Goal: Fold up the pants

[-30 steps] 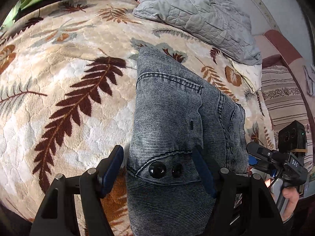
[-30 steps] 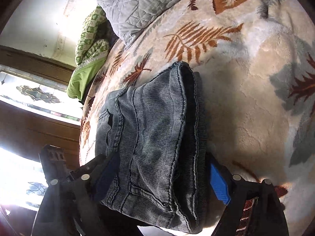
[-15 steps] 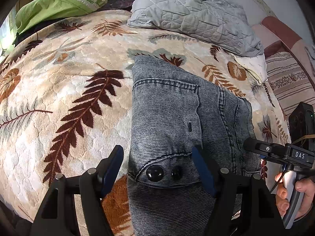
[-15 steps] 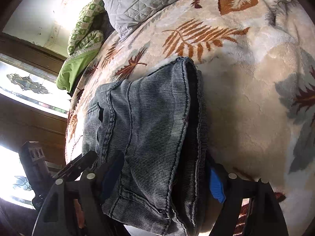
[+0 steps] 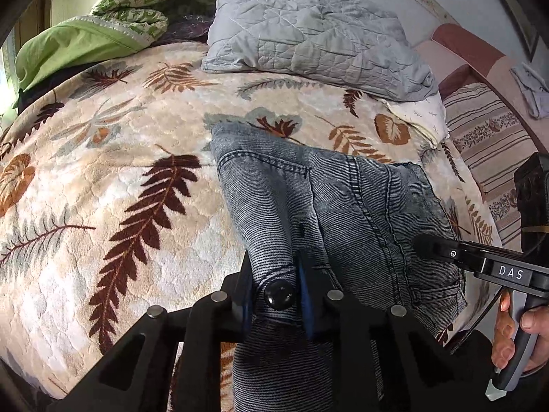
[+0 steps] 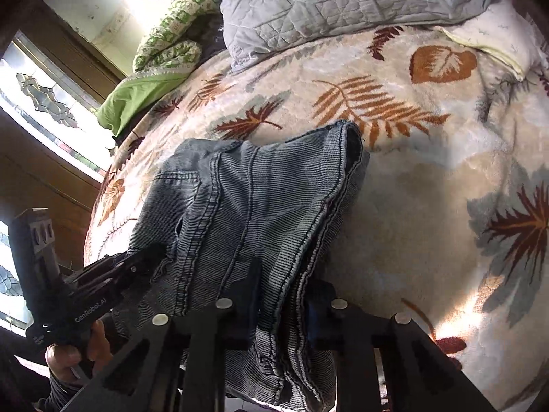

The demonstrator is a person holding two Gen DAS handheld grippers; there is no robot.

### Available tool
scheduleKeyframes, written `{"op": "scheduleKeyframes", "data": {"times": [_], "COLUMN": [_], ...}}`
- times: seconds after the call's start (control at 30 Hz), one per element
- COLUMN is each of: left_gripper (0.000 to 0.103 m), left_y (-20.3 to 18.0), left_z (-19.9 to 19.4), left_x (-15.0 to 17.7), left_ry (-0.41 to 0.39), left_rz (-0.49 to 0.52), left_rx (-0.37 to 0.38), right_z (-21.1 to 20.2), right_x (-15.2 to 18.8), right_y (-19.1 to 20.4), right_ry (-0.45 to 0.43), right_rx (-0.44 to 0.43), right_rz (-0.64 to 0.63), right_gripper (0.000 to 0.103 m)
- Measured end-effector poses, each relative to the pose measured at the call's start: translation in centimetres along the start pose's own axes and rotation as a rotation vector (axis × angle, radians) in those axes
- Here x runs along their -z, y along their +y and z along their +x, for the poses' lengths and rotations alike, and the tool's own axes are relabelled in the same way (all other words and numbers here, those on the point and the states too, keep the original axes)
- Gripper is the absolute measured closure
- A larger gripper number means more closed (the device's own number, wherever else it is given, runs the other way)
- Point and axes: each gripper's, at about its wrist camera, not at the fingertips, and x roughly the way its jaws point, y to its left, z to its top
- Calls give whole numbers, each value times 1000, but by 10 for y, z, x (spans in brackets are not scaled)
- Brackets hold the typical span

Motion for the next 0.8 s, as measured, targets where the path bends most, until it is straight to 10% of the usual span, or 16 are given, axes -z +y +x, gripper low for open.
{"op": "scheduleKeyframes", "data": {"times": [0.4, 0.67, 0.8], "left_gripper": [79, 73, 52], "left_y": [18, 45, 48], "left_z": [-30, 38, 45], "left_x": [-75, -60, -45], "left_ry": [-160, -37, -39], "left_rz": [23, -13, 11], "left_rx": [-70, -142, -190], "right_z": [-28, 35, 79], "right_x": [-78, -87, -70], "right_y": [55, 41, 19], "right_ry": [-152, -121, -28], "right_rx": [-33, -23, 71], "right_rz": [-124, -81, -44], "right_gripper": [83, 82, 66]}}
